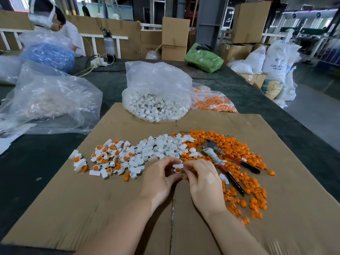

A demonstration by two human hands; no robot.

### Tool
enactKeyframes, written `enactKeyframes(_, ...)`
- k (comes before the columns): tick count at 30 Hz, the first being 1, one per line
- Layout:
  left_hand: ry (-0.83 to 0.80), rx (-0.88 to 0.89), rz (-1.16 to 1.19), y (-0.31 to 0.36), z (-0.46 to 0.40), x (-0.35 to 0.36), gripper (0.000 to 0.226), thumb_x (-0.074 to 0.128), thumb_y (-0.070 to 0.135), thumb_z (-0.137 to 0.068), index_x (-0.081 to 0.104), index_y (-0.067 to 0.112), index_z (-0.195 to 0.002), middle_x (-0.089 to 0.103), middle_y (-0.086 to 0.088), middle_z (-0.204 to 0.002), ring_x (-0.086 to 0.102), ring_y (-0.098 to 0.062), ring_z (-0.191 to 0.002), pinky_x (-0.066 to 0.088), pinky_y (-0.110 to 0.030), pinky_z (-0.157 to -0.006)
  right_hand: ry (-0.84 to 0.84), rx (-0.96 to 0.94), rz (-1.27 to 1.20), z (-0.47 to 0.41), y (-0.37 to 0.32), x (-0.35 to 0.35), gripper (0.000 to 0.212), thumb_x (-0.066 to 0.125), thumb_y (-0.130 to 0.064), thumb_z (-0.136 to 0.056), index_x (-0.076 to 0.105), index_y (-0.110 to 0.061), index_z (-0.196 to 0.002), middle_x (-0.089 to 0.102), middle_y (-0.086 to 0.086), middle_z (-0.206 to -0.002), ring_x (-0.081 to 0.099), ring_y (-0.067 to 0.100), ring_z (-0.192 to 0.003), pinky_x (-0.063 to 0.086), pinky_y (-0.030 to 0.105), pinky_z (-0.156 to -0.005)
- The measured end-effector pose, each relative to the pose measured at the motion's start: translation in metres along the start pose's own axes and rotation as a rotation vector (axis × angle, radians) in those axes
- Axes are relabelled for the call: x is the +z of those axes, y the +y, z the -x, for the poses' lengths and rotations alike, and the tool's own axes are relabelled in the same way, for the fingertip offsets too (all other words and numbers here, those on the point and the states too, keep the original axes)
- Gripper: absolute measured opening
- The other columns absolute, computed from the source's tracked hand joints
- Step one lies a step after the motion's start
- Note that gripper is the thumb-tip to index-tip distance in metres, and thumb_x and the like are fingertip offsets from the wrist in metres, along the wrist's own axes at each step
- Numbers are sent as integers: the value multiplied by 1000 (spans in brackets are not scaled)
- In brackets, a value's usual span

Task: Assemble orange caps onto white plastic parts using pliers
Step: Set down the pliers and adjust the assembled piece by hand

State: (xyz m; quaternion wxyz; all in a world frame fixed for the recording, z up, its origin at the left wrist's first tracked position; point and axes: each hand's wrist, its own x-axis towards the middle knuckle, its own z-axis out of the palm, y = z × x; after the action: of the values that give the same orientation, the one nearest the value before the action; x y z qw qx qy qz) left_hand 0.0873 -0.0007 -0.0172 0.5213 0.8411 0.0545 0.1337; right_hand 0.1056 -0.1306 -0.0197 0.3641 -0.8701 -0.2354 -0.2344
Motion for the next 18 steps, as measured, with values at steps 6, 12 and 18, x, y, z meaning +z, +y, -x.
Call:
enactKeyframes(6, -8, 38, -42, -1, 2, -1, 27, 75, 15, -78, 63, 33, -94, 58, 22, -83, 54, 10, -83, 39, -1, -71, -66, -42, 3, 1, -2, 0, 15, 73, 1, -76, 72, -10, -86, 66, 0, -85, 58, 17, -84, 43, 23, -80)
enactKeyframes(12, -41, 26, -56, -3, 2, 2, 27, 76, 17, -77, 63, 33, -96, 65, 11, -90, 59, -5, -85, 46, -13, -74, -87, -38, 79, 1, -2, 0, 14, 71, 0, -78, 68, -14, -79, 63, -2, -81, 56, 20, -79, 44, 32, -71)
enactKeyframes(18, 134, -40, 83, -1, 6, 2, 25, 68, 15, -85, 57, 38, -85, 59, 12, -83, 56, 3, -75, 42, -7, -66, 70, 19, 111, 2, -1, -1, 14, 71, 2, -77, 69, -10, -83, 64, 0, -79, 58, 21, -76, 50, 35, -66)
